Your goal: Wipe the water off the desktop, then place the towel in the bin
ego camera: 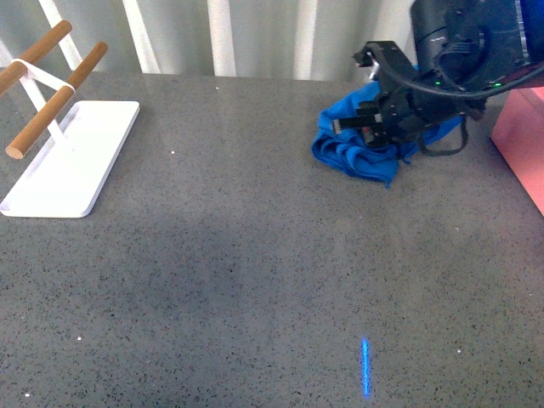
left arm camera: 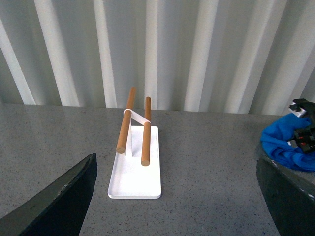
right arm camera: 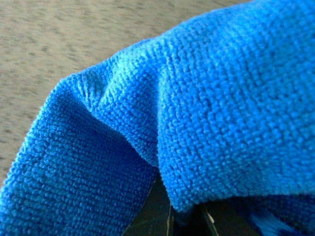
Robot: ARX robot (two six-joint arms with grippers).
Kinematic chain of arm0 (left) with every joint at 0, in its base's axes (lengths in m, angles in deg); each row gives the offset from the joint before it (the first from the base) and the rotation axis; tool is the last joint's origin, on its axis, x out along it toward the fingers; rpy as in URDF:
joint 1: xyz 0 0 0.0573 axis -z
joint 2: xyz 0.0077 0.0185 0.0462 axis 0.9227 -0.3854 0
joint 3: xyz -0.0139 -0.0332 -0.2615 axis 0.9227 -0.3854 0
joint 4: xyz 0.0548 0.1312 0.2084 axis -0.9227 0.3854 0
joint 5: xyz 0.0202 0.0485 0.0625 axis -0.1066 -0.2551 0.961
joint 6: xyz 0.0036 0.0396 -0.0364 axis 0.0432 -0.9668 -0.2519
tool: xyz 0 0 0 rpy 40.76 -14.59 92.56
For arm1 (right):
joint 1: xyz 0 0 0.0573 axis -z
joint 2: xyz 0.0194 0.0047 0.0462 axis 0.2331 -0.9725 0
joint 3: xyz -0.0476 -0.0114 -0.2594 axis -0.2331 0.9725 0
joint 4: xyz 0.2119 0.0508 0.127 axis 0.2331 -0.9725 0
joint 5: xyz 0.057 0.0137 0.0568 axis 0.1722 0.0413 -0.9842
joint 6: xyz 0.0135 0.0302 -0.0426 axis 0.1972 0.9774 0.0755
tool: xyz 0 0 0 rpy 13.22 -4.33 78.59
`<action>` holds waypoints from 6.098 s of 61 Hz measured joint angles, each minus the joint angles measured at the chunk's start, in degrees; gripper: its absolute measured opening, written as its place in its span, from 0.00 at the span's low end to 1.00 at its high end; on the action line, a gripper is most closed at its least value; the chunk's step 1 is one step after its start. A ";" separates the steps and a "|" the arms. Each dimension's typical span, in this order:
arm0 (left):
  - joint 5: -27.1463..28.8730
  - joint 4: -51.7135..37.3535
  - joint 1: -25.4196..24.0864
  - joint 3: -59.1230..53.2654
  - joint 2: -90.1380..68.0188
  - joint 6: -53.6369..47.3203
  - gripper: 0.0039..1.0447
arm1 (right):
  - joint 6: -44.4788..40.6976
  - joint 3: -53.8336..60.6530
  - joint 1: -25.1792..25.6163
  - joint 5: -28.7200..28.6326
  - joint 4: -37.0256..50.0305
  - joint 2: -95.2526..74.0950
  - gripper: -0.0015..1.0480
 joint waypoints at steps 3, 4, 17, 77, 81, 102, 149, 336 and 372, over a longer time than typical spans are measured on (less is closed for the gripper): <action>0.02 0.00 0.00 0.00 0.00 -0.02 0.94 | 0.22 -0.63 -1.49 -2.01 -0.35 -0.26 0.03; 0.02 0.00 0.00 0.00 0.00 0.00 0.94 | 0.26 -0.61 -1.84 -2.32 -0.35 -0.26 0.03; 0.02 0.00 0.00 0.00 0.02 0.00 0.94 | -1.90 6.34 -6.58 -4.37 -0.02 3.28 0.03; 0.02 0.00 0.00 0.00 0.00 -0.02 0.94 | -36.04 46.62 12.61 -6.01 -0.96 34.12 0.03; 0.02 0.00 0.00 0.00 0.00 0.00 0.94 | -36.79 46.27 13.79 -5.81 -0.98 34.10 0.03; 0.02 0.00 0.00 0.00 0.00 0.00 0.94 | -36.04 36.50 14.62 -2.47 -0.72 32.48 0.03; 0.02 0.00 0.00 0.00 0.02 0.00 0.94 | -33.03 13.05 29.22 -8.04 -17.20 51.84 0.03; 0.00 0.04 0.00 0.00 0.02 -0.02 0.94 | 1.38 85.09 13.51 10.78 27.71 105.18 0.27; 0.02 0.04 0.00 0.00 0.02 0.00 0.94 | 2.32 93.04 13.40 11.28 21.22 120.08 0.03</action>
